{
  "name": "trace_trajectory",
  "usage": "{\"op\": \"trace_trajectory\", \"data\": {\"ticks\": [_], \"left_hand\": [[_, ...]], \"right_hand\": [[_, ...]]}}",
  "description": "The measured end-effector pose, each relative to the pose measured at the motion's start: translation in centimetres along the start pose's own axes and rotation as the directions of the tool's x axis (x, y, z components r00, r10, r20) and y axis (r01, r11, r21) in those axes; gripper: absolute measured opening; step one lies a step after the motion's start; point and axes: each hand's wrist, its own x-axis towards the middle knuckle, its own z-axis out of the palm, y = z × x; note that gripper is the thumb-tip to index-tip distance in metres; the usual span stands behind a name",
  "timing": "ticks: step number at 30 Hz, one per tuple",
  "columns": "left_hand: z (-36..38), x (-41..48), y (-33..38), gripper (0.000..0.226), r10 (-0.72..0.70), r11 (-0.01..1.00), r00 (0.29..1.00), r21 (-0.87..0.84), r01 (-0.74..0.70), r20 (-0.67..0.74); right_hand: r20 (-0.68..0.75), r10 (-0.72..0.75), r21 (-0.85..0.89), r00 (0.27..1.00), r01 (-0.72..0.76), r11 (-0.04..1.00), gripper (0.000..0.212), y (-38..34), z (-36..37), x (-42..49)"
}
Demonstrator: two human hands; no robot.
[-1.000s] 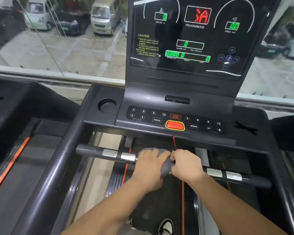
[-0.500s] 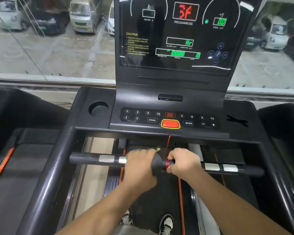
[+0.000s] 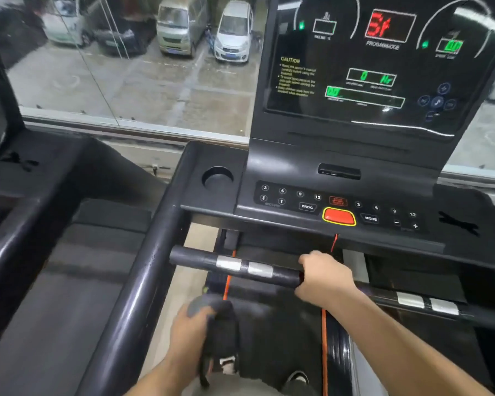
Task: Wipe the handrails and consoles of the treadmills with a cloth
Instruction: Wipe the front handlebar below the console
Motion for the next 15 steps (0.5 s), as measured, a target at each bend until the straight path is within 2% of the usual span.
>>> {"op": "trace_trajectory", "data": {"ticks": [1, 2, 3, 5, 6, 7, 8, 9, 11, 12, 13, 15], "left_hand": [[-0.8, 0.6, -0.1, 0.014, -0.150, 0.979, 0.988, -0.145, 0.143, -0.036], [-1.1, 1.3, 0.0, 0.014, -0.203, 0.948, 0.979, -0.254, 0.190, -0.028], [-1.1, 1.5, 0.7, 0.018, -0.189, 0.905, 0.982, -0.388, 0.174, 0.001], [-0.8, 2.5, 1.7, 0.021, -0.115, 0.752, 0.993, -0.650, 0.105, 0.027], [-0.4, 3.0, 2.4, 0.033, -0.109, 0.696, 0.994, -0.711, 0.098, 0.031], [0.0, 4.0, 2.6, 0.051, -0.118, 0.690, 0.993, -0.717, 0.102, 0.028], [0.9, 4.7, 3.1, 0.057, -0.169, 0.701, 0.984, -0.696, 0.155, 0.049], [2.0, 5.2, 3.3, 0.049, -0.208, 0.688, 0.974, -0.694, 0.214, 0.094], [4.7, 4.6, 3.8, 0.023, -0.258, 0.714, 0.961, -0.652, 0.258, 0.097], [6.2, 4.0, 3.6, 0.021, -0.255, 0.714, 0.958, -0.642, 0.280, 0.133], [7.6, 2.8, 3.5, 0.021, -0.251, 0.697, 0.946, -0.641, 0.322, 0.204], [10.4, 1.1, 2.0, 0.016, -0.333, 0.632, 0.864, -0.591, 0.501, 0.377]], "right_hand": [[0.002, 0.001, -0.008, 1.000, -0.001, 1.000, 0.031, -0.6, 0.0, 0.2], [-0.001, 0.008, -0.024, 1.000, -0.008, 1.000, 0.029, -1.0, 0.0, 0.3], [-0.002, 0.014, -0.041, 1.000, -0.014, 0.999, 0.029, -1.2, -0.1, 0.4], [0.023, 0.030, -0.037, 0.999, -0.029, 0.999, 0.035, -1.0, -0.7, 0.8], [0.051, 0.037, -0.024, 0.998, -0.036, 0.999, 0.043, -0.8, -1.1, 0.9], [0.078, 0.042, -0.018, 0.996, -0.040, 0.999, 0.051, -0.7, -1.5, 1.0], [0.093, 0.042, -0.018, 0.995, -0.041, 0.999, 0.056, -0.7, -1.8, 1.2], [0.098, 0.043, -0.022, 0.994, -0.041, 0.999, 0.059, -0.8, -2.0, 1.2], [0.110, 0.051, -0.028, 0.993, -0.049, 0.998, 0.061, -1.1, -2.2, 1.3], [0.108, 0.053, -0.028, 0.993, -0.050, 0.998, 0.060, -1.2, -2.2, 1.3], [0.095, 0.051, -0.031, 0.994, -0.049, 0.998, 0.057, -1.2, -2.0, 1.2], [0.039, 0.041, -0.031, 0.998, -0.040, 0.999, 0.043, -0.9, -1.8, 0.9]]}}
